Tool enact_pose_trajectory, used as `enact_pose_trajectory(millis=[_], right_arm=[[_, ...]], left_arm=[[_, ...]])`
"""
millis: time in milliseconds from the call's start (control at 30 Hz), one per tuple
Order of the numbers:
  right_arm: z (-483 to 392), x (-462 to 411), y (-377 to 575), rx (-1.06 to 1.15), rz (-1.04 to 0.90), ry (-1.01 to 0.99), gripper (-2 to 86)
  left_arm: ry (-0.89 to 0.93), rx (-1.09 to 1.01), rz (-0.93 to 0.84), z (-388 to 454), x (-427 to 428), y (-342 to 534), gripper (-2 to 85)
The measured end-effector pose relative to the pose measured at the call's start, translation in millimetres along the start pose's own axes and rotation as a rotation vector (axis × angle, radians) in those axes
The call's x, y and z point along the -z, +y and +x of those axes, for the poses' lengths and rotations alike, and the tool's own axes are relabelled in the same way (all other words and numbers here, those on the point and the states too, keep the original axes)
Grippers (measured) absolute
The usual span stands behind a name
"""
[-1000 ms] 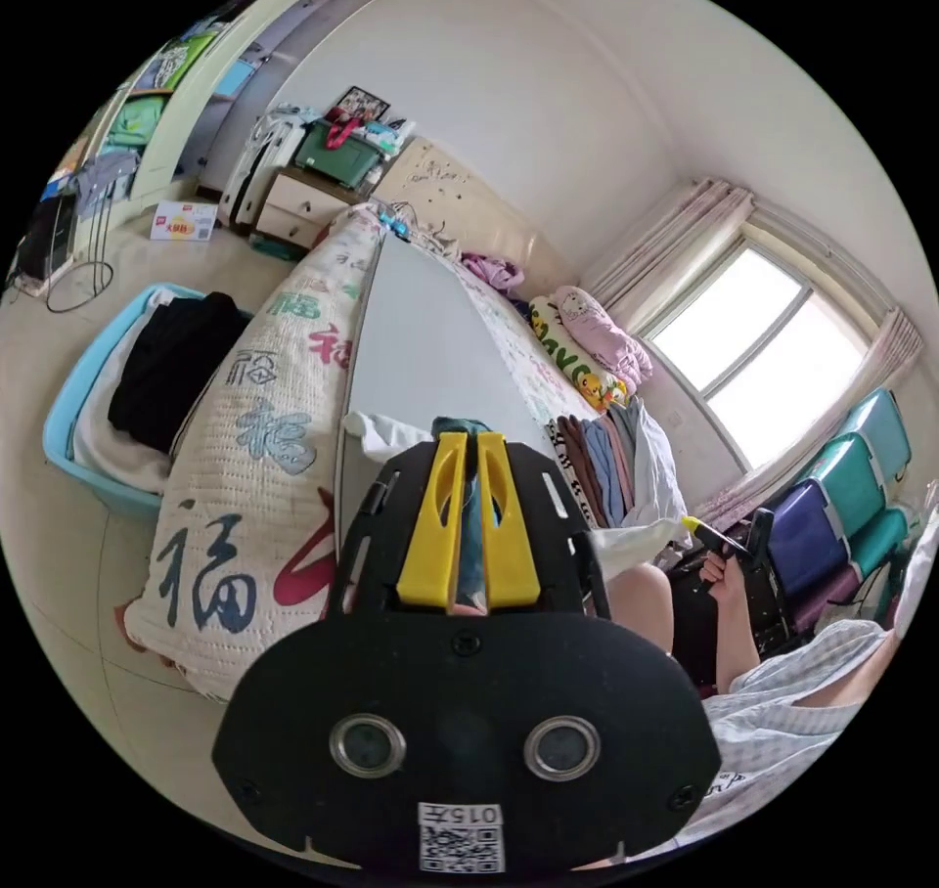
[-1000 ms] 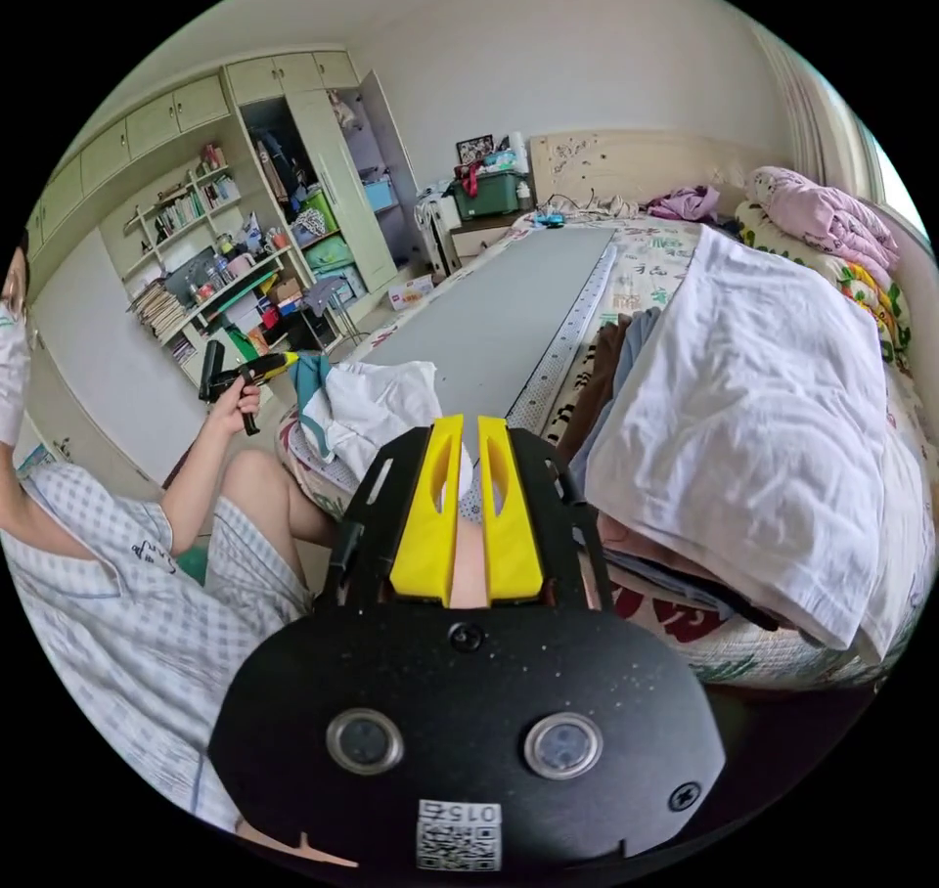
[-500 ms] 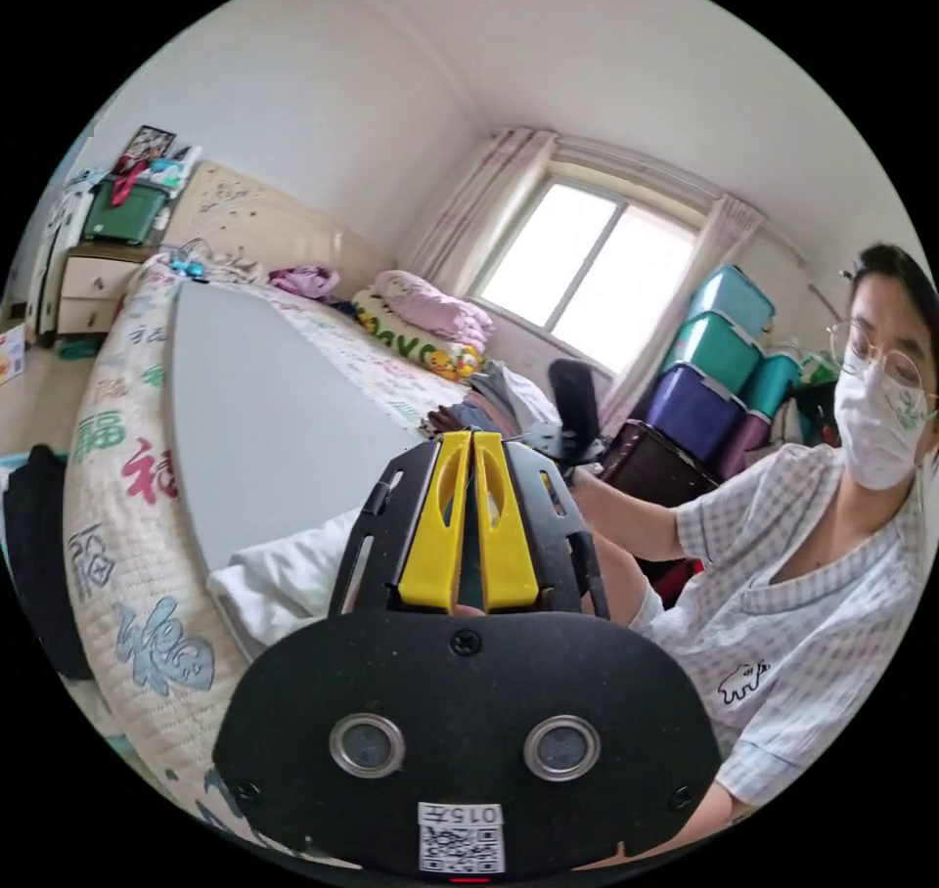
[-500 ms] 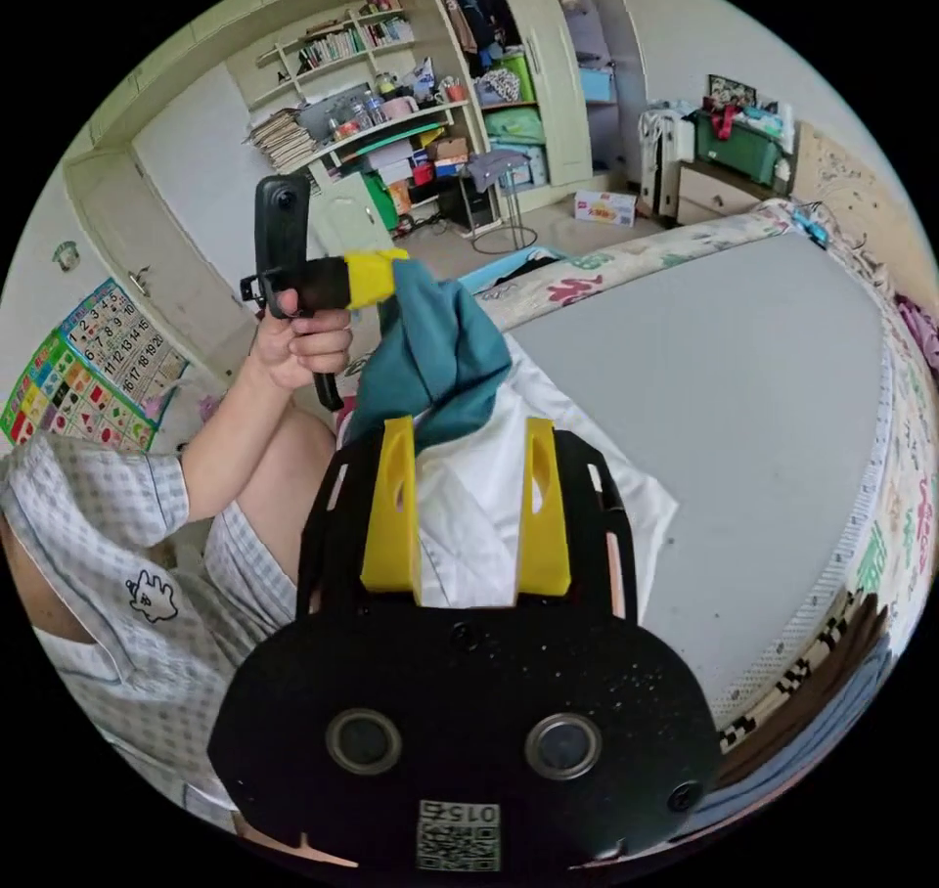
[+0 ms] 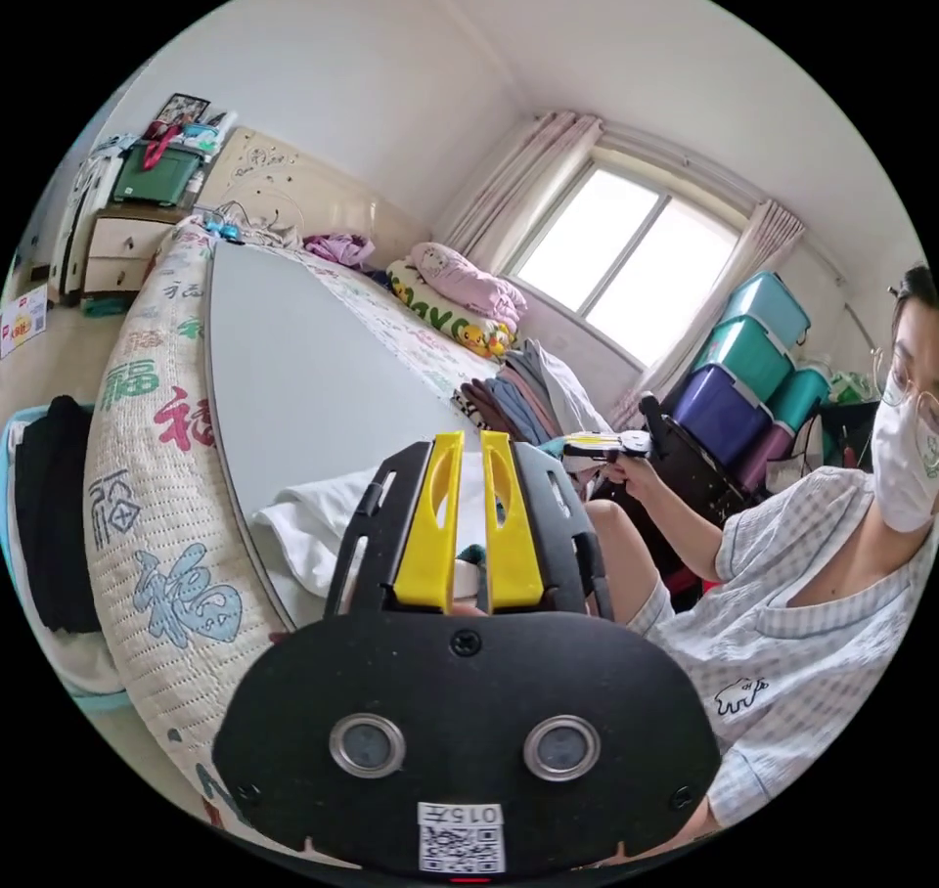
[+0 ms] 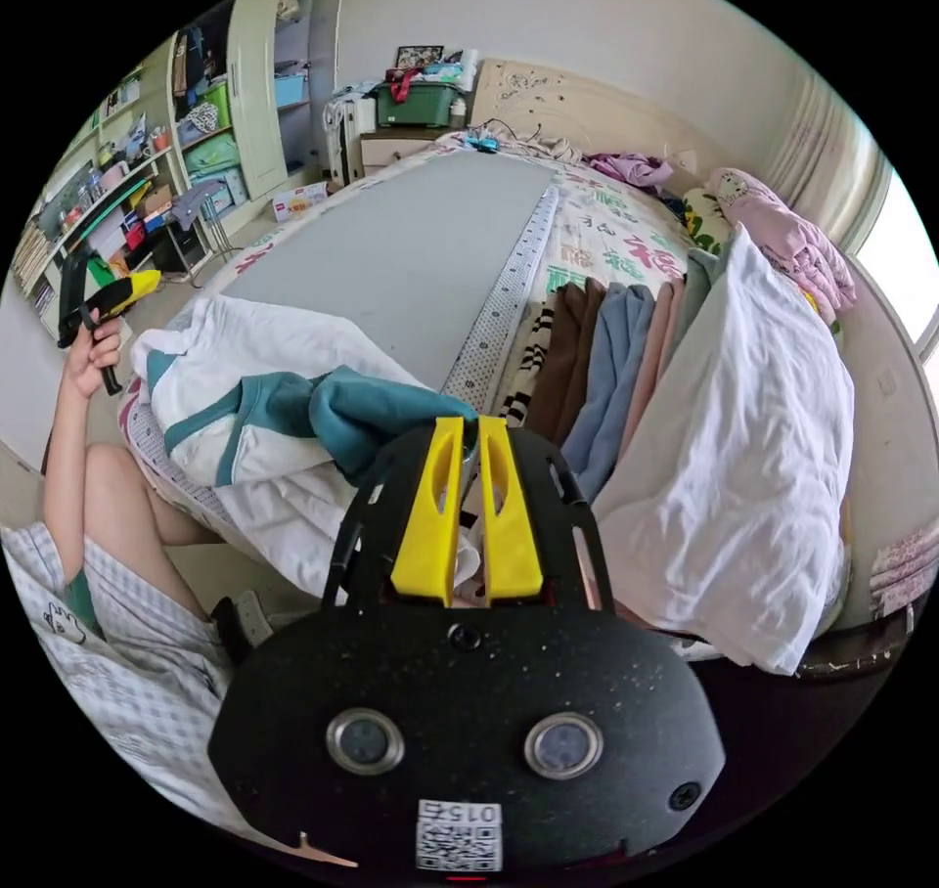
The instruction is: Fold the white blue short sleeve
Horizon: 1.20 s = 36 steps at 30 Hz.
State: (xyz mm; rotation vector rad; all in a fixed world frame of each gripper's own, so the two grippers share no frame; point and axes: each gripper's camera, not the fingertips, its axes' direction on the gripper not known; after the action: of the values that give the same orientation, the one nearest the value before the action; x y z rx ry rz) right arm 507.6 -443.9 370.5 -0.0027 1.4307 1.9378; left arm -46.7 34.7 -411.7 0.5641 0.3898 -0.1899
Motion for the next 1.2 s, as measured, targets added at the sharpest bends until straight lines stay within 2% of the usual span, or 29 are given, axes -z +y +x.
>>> enact_pose_trajectory(millis=[67, 133, 233, 300, 433, 567, 700, 800, 900, 1000, 1100, 1200], right_arm=[[15, 6, 11, 0.007, 0.033, -0.033, 7.6], [23, 19, 13, 0.038, 0.105, -0.059, 8.7], [34, 40, 5, 0.125, 0.237, -0.137, 8.7], [41, 39, -13, 0.219, 0.249, -0.278, 9.0], [41, 6, -50, 0.375, 0.099, -0.515, 11.4], [26, -41, -84, 0.488, -0.093, -0.512, 14.6], [33, -85, -108, 0.490, -0.308, -0.591, 14.5], [40, -94, -110, 0.493, -0.346, -0.579, 11.2], [45, -67, -93, 0.569, -0.250, -0.463, 1.2], [61, -44, -78, 0.518, -0.148, -0.429, 0.0], [106, -25, -55, 0.270, 0.001, -0.420, -0.5], [123, -26, -41, 0.175, 0.035, -0.399, -0.6]], left_arm=[[0.029, -0.041, -0.110, 9, -23, -4, 5.5], [0.141, -0.129, -0.249, 26, -53, -4, 6.1], [0.157, -0.227, -0.289, 50, -69, -1, 6.5], [0.150, -0.252, -0.278, 58, -71, 0, 6.9], [0.182, -0.228, -0.308, 56, -78, 9, 7.1], [0.150, -0.220, -0.339, 54, -75, 18, 7.6], [0.134, -0.254, -0.353, 58, -61, 30, 8.2], [0.076, -0.304, -0.384, 62, -48, 39, 8.7], [-0.003, -0.338, -0.418, 64, -35, 47, 9.7], [-0.045, -0.342, -0.392, 61, -20, 49, 10.2], [-0.062, -0.319, -0.338, 55, -9, 47, 9.8], [-0.100, -0.256, -0.215, 45, 1, 37, 9.5]])
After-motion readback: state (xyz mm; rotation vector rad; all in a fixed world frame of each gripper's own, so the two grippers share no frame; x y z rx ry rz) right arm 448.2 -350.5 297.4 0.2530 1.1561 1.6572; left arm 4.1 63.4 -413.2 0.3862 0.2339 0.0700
